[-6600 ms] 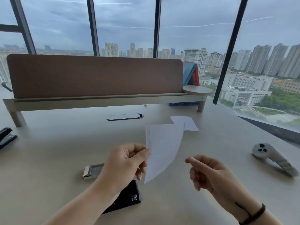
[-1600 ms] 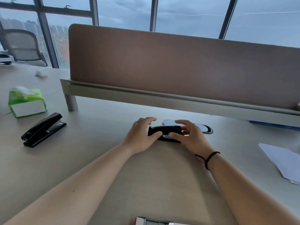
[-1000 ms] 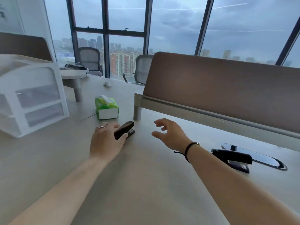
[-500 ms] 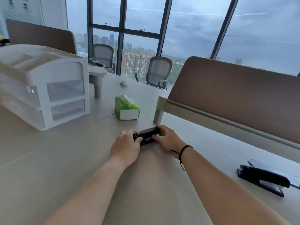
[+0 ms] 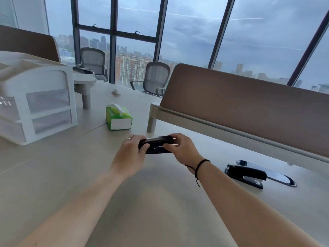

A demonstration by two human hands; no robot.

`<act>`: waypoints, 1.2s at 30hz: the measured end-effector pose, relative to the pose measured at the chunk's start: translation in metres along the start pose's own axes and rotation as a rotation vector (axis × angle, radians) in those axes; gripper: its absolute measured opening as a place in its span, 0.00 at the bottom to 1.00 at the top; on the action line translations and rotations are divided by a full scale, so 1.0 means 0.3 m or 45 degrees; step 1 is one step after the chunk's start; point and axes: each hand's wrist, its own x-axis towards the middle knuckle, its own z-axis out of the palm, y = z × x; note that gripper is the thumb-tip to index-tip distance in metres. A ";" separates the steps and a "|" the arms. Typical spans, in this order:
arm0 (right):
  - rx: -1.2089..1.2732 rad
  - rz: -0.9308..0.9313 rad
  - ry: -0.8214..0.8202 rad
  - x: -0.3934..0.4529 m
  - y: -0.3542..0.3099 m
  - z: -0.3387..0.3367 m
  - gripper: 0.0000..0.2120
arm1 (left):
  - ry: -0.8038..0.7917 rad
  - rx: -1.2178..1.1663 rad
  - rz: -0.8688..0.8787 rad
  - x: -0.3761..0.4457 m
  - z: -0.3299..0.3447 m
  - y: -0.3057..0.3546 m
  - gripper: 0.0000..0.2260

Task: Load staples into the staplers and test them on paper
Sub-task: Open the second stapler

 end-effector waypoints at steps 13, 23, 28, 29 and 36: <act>-0.060 -0.022 0.228 -0.601 0.036 -0.435 0.12 | -0.249 -0.187 0.370 -0.364 -0.012 0.445 0.08; -0.022 0.092 0.171 -1.222 0.130 -0.550 0.11 | -0.671 -0.235 0.450 -0.786 -0.035 0.583 0.07; -0.003 0.135 0.106 -1.385 0.187 -0.537 0.14 | -0.895 -0.199 0.532 -0.904 -0.036 0.582 0.06; 0.001 0.149 0.098 -1.405 0.195 -0.534 0.15 | -0.922 -0.177 0.546 -0.914 -0.035 0.582 0.06; -0.085 0.137 0.140 -1.425 0.212 -0.519 0.16 | -0.921 -0.145 0.657 -0.936 0.002 0.666 0.07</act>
